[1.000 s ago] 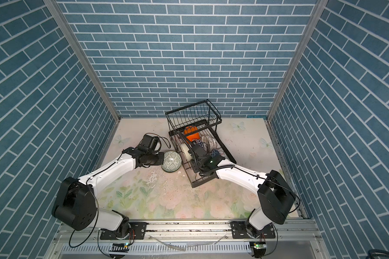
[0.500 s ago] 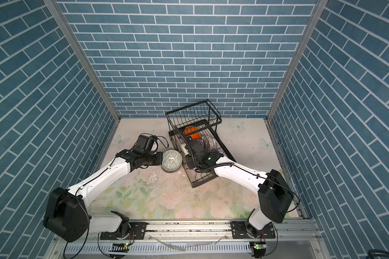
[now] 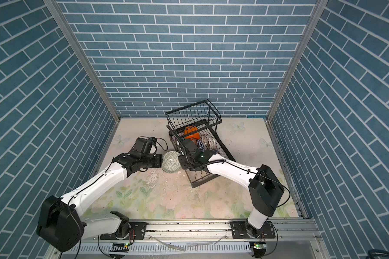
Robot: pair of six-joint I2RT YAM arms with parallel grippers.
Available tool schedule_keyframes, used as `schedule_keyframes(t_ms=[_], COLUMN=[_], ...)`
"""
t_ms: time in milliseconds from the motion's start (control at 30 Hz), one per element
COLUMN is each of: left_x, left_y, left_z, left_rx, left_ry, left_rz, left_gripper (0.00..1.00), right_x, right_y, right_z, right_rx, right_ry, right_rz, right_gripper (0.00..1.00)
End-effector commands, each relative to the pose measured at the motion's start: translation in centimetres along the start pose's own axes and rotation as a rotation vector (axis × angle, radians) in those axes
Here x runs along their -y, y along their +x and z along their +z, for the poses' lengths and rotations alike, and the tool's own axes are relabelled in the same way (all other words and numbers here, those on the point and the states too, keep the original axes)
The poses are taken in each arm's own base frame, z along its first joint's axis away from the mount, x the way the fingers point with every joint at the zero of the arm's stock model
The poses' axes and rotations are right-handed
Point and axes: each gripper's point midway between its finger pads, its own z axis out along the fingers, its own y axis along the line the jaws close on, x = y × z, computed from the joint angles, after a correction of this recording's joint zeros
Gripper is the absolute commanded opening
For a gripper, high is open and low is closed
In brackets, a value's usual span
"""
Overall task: Load the bowls into the dish rack
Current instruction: 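Grasp the rim of the green-patterned bowl with the right gripper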
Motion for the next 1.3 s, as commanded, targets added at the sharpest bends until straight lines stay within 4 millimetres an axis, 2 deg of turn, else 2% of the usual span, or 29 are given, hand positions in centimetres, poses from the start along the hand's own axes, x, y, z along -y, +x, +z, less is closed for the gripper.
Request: schedule_keyframes(t_ms=[0, 133, 533, 800, 867, 1133, 1267], left_x=[1.1, 1.6, 1.6, 1.5, 1.5, 1.7, 1.6], left_y=[-0.8, -0.9, -0.7, -0.5, -0.6, -0.5, -0.6], left_z=[-0.6, -0.8, -1.3, -1.2, -1.1, -1.2, -1.5], left_rx=[0.046, 0.051, 0.068, 0.07, 0.071, 0.081, 0.099], left_ry=[0.04, 0.053, 0.064, 0.062, 0.061, 0.078, 0.08], left_rz=[0.001, 0.005, 0.002, -0.007, -0.009, -0.018, -0.019], left_gripper=[0.0, 0.0, 0.0, 0.0, 0.0, 0.24, 0.53], right_x=[-1.4, -1.5, -1.5, -1.3, -1.3, -1.1, -0.9], right_y=[-1.9, -1.8, -1.8, -1.9, -1.9, -2.0, -2.1], right_z=[-0.3, 0.0, 0.8, 0.5, 0.5, -0.2, -0.9], right_rx=[0.035, 0.032, 0.029, 0.039, 0.04, 0.051, 0.063], right_ry=[-0.041, -0.036, -0.028, -0.013, -0.011, -0.004, 0.006], right_rz=[0.019, 0.022, 0.034, 0.035, 0.036, 0.037, 0.035], right_gripper=[0.4, 0.38, 0.16, 0.0, 0.0, 0.0, 0.0])
